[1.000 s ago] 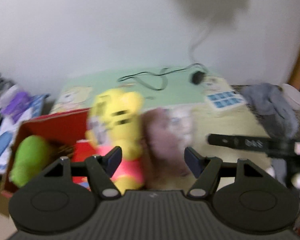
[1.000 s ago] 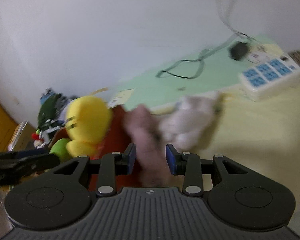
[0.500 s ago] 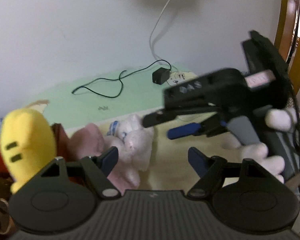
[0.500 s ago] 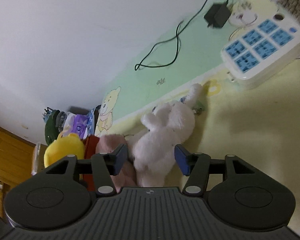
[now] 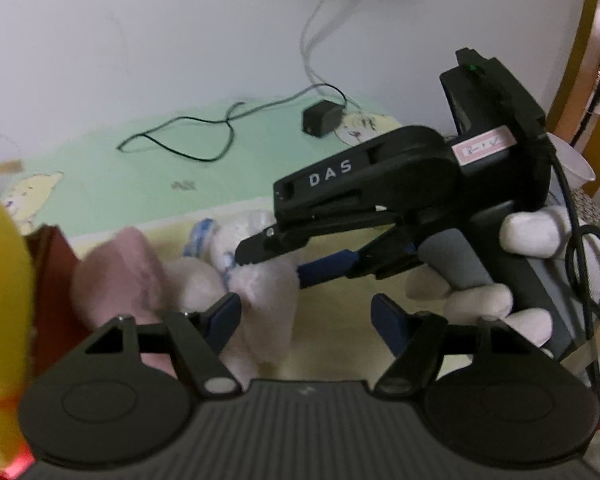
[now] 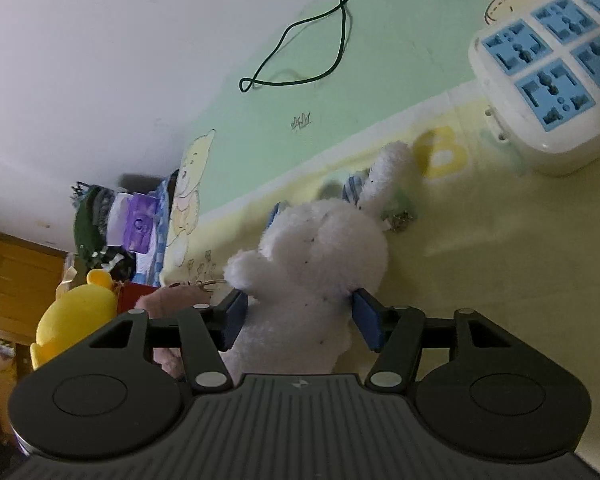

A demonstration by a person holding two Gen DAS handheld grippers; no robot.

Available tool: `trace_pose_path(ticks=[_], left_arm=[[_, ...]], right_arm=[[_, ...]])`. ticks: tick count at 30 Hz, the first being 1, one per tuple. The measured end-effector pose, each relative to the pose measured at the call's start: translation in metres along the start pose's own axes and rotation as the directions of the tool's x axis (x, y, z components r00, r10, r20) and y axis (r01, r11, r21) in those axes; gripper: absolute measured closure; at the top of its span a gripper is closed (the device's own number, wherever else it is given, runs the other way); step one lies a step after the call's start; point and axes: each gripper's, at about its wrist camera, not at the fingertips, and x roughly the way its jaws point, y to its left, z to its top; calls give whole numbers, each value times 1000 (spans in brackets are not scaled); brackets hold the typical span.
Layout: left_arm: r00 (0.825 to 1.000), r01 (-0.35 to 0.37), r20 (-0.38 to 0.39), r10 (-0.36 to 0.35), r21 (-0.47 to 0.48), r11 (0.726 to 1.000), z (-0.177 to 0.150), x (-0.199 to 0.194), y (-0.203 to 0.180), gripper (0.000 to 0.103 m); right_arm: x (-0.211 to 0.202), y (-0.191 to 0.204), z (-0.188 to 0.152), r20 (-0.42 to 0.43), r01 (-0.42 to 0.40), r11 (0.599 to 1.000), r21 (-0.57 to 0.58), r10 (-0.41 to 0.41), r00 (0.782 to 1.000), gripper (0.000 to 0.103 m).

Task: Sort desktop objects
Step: 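Move the right tool to the white bunny plush with plaid bow, then close the right tool on the white bunny plush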

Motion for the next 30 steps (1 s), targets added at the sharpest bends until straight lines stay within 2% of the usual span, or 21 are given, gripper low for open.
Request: trace_pose_path(ticks=[2,5,8,11,15,17,18,25,30], left_arm=[[1000,24,-8,-24,10,1000,1,6,-4,29],[997,76,-29,-76,5,997,5,13,-8,29],[996,87,-28,-87,-9,996,8,18,-8,25],[994,92,-48,-95,-54,994,11,31,-3,24],[991,83,-96,-90,-77,994,15,56,2,29],[989,83,-110,-94,-102,991,16,66,4,29],[990,75,-115,-87,-109,991,15,67,4,30],[989,62,-128,-77,-120,991,15,75,6,31],[988,63,-133,-79,-122,991,13,73,4,34]], right_arm=[[-6,-10,-3,-10,-36,999,11,37,999,55],[-18,-27,-9,-15,-76,996,38,76,997,61],[-33,-42,-15,-2,-76,996,35,77,997,64],[-47,-52,-18,12,-28,1000,-7,28,1000,63],[-62,-67,-18,44,-108,994,19,108,993,60],[-65,-68,-14,85,-109,994,15,108,991,50],[-63,-68,-12,94,-114,993,11,113,989,48],[-33,-64,-5,60,-146,989,9,145,988,46],[-30,-65,-9,41,-158,987,13,157,987,52]])
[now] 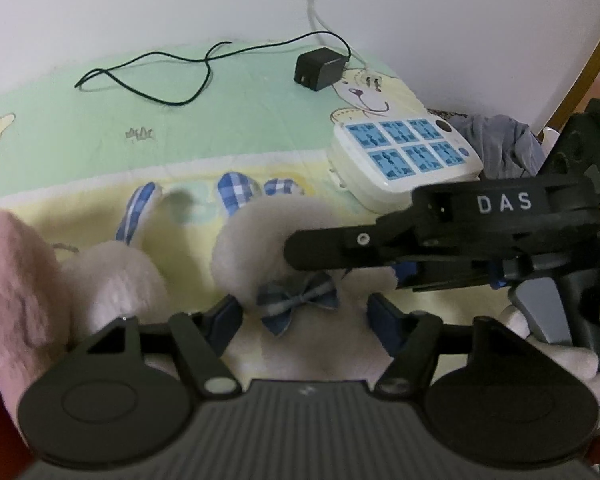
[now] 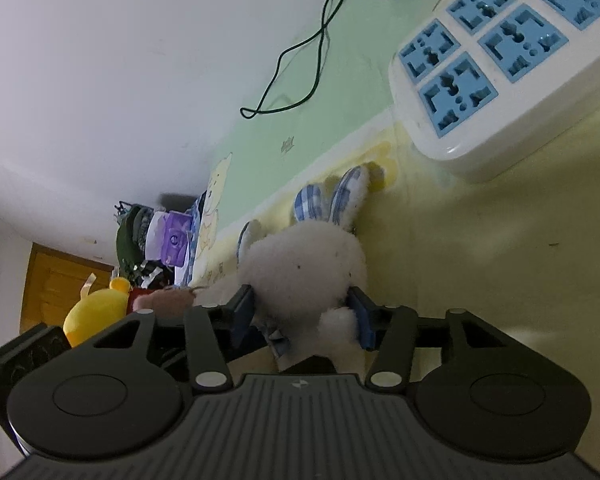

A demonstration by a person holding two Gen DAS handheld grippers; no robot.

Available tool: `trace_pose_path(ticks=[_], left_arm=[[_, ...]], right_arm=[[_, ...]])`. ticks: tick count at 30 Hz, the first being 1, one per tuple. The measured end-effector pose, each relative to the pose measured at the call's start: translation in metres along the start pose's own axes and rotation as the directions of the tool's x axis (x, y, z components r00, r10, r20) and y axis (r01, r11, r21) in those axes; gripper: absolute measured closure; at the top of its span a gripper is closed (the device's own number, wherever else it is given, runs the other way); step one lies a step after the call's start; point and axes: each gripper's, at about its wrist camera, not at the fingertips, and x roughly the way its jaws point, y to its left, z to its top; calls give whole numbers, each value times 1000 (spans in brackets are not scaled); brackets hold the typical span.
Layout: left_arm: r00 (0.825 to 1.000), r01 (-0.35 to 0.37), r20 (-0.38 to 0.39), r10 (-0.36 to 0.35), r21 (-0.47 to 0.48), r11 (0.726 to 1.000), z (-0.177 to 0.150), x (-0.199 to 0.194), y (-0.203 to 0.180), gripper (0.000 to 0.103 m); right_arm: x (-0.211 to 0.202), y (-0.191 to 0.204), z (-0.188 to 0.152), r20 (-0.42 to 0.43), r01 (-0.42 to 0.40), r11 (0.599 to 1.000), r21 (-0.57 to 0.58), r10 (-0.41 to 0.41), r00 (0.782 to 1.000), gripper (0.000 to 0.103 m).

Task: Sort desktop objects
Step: 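Close the right tool on the white bunny plush, then lift the bunny plush with the right tool toward the red box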

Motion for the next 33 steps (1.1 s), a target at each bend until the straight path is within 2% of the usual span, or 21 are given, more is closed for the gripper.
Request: trace_pose_path(ticks=[7,15,21,27,33], left_arm=[[999,36,-1,-36,36,999,-10,-21,-18,35],[996,82,36,-87,116,990,-45,-73,-47,35],[989,116,76,-126,129,985,-70,-116,-40,35],[971,154,157,-179,156,976,-83,-169,-22,35],[939,152,274,-208,212,965,-89,-236,16,35]], right_arm=[[-27,8,-21,10,32,999,-34,-31,999,55],[-65,29,-76,45,43,999,-25,-42,998,55],[-74,59,-116,85,57,996,-62,-51,995,55],[-78,105,-152,158,83,986,-144,-60,986,55],[-76,163,-182,243,86,974,-208,-34,970,56]])
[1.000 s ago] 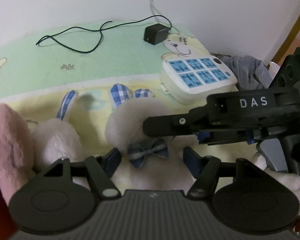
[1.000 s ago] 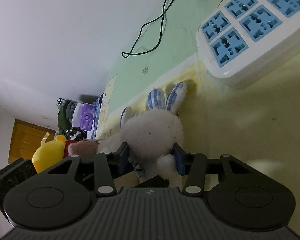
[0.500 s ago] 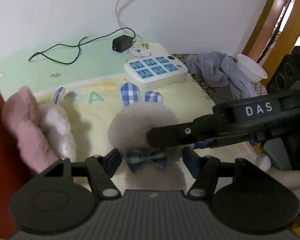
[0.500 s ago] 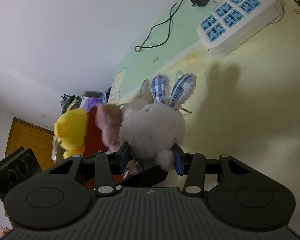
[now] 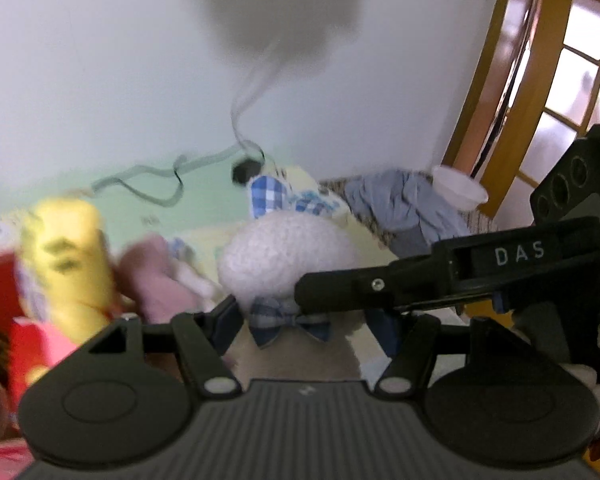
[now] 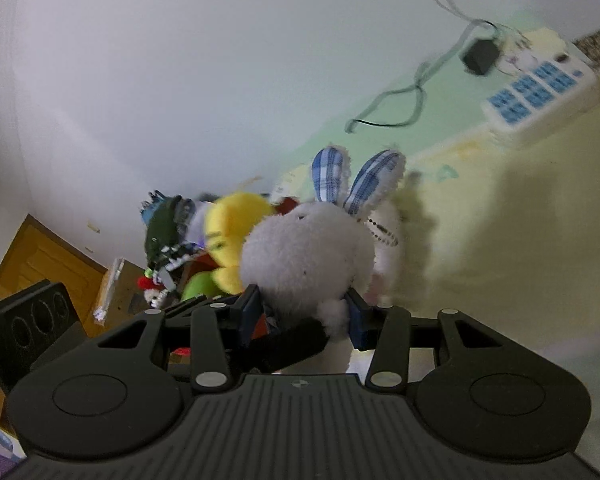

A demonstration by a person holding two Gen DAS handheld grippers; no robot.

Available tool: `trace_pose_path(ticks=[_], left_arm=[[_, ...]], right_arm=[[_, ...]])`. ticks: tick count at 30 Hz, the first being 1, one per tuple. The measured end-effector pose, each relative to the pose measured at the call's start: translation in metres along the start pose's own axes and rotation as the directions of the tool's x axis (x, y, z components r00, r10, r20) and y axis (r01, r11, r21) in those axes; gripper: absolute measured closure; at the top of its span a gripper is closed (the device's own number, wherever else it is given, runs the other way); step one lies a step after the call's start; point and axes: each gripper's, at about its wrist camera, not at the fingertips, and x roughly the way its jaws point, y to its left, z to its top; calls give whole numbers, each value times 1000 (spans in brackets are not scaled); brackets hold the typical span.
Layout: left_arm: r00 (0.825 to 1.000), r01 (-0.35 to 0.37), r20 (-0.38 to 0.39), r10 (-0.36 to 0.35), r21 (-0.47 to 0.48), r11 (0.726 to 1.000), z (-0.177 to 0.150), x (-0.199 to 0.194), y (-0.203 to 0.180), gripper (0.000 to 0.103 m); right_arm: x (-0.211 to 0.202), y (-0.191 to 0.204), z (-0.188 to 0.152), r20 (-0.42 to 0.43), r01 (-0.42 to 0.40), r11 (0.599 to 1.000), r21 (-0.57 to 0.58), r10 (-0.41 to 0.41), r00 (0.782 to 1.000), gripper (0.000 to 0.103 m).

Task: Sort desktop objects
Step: 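Lift the bunny plush with the right tool toward the red box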

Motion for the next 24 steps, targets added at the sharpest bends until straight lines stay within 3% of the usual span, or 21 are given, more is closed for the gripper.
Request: trace_pose_path(ticks=[6,12,18,24], left_arm=[[995,-17,103,17,0,1000,6,-59,47,34],[988,-47,146,52,-39,998,0,-92,101,34],[987,-82,130,94,-93,992,-11,-99,154,34],[993,-97,58,106,-139,986,-30,-74,196,34]], right_arm=[[24,67,-5,63,-34,995,-94,40,997,56],[71,121,-9,65,-41,982,-185,54,996,56],[126,161,-17,47,-6,958,-287,20,999,57],[173,175,-29,25,73,938,-339,-69,997,58]])
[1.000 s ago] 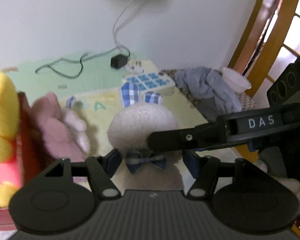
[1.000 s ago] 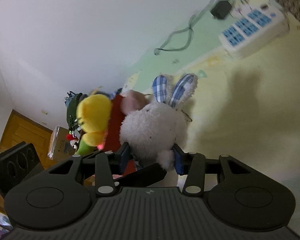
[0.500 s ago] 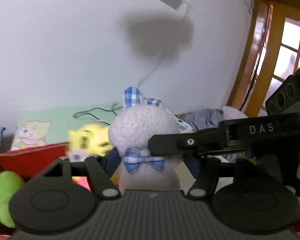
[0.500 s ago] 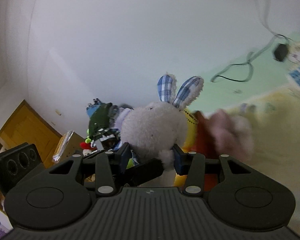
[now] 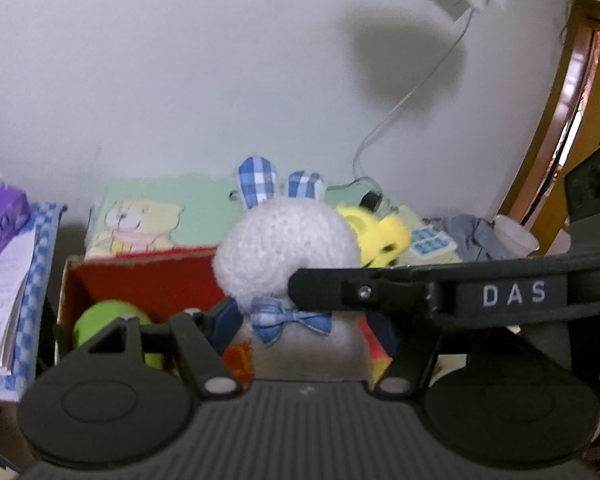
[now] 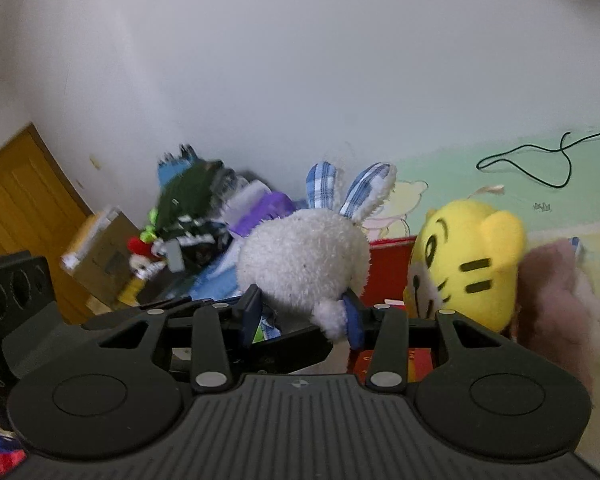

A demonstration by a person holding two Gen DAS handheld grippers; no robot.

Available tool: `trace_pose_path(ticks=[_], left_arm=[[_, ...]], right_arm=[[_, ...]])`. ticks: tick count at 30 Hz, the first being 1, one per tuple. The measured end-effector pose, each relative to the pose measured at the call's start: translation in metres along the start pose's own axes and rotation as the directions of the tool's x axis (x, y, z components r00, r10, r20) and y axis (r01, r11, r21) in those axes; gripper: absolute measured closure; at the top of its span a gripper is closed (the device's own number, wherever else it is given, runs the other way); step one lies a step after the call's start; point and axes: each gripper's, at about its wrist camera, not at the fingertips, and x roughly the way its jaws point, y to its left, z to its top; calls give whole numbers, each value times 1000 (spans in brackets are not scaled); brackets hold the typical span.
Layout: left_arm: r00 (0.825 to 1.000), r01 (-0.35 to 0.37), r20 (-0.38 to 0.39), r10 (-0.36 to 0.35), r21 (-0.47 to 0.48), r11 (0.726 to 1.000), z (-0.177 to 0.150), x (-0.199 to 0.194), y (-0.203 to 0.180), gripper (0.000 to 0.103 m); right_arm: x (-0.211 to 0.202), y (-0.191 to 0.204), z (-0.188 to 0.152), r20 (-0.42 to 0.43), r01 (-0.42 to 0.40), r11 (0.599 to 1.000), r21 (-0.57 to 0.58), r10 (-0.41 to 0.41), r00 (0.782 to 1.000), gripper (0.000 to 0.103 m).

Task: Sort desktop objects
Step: 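Lower the bunny plush into the red box and open the right tool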

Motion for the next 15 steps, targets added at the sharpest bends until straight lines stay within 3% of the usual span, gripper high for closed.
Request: trace_pose_path(ticks=[9,15], left_arm=[[991,-28,-133,26,-10,1000,-23,44,21,34],[978,-43,-200,51,42,998,-26,63,16,37]], right_arm=[[47,1,-13,-78,154,987,-48,-157,984,59],[72,-1,-22,-132,258,961,-95,-269,954,59]])
